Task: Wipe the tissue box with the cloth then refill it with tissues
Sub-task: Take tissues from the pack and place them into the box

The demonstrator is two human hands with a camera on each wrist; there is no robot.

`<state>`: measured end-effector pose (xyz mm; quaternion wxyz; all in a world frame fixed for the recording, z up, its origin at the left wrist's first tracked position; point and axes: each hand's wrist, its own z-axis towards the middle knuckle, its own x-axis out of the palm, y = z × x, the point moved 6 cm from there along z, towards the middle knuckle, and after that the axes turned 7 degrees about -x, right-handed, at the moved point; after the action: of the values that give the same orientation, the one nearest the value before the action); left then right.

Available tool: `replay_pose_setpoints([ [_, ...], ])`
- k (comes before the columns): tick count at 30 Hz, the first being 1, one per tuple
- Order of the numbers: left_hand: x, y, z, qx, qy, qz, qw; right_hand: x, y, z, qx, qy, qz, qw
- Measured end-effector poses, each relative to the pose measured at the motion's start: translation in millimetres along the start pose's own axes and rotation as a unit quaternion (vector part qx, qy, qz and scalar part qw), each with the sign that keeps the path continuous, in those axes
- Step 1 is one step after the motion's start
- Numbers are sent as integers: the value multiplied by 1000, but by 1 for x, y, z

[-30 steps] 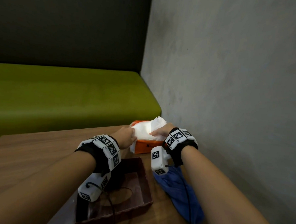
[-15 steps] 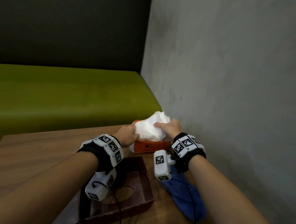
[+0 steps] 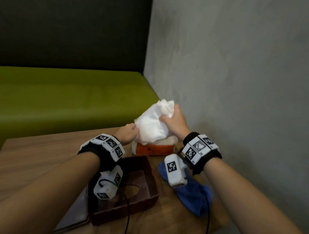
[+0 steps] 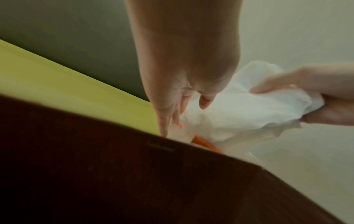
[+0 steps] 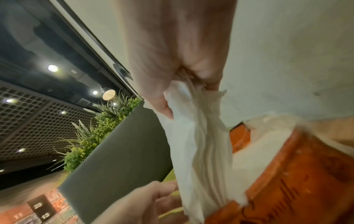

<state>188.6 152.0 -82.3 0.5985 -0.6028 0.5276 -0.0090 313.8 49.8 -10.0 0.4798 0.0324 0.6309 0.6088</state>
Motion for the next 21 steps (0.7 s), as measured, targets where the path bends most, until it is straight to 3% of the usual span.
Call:
replay_pose_setpoints([
  [3, -3, 3, -6, -9, 7, -67, 998, -18, 15, -6, -7, -45, 44, 998],
  [5, -10, 4, -16, -26, 2, -174, 984, -28, 25, -12, -11, -68, 103, 992],
  [8, -18, -6, -42, -24, 26, -406, 913, -31, 33, -24, 2, -62, 243, 968],
  [11, -32, -22, -77, 10, 99, -495, 863, -14, 31, -44, 53, -30, 338, 939],
  [13, -40, -23, -96, 11, 137, -519, 844, 5, 24, -64, 105, -7, 292, 951],
  [15, -43, -12, -111, -12, 149, -488, 860, 22, 11, -84, 149, 13, 233, 961],
  [18, -41, 22, -124, -59, 136, -373, 916, 38, 10, -117, 197, 61, 193, 959],
  [21, -41, 52, -136, -99, 106, -327, 934, 41, 10, -134, 149, 100, 75, 981],
])
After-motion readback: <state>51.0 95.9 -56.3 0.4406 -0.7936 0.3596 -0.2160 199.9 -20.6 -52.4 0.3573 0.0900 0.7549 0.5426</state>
